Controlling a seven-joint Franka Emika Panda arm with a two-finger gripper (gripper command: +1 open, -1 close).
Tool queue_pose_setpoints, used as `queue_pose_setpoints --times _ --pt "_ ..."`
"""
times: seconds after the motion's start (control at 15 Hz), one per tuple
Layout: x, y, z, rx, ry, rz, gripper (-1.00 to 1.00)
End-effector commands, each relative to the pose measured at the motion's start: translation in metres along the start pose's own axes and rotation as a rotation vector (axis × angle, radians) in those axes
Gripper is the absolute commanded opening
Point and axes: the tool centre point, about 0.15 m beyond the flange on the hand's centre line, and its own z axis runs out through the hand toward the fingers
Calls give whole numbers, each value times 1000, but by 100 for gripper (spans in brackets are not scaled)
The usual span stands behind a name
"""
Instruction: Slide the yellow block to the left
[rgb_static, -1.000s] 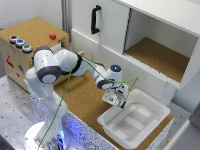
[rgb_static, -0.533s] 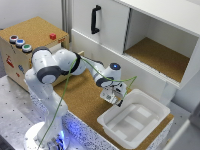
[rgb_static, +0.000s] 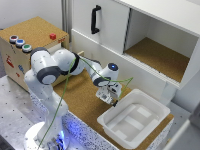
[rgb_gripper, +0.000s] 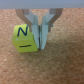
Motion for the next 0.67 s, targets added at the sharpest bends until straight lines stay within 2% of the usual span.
queue_pose_setpoints --times 0.0,0.27,0.6 --pt "-8 -42 1 41 -16 -24 -100" --pt "-8 -63 1 45 -27 -37 -100" --pt "-14 -66 -29 -81 12 -39 -100"
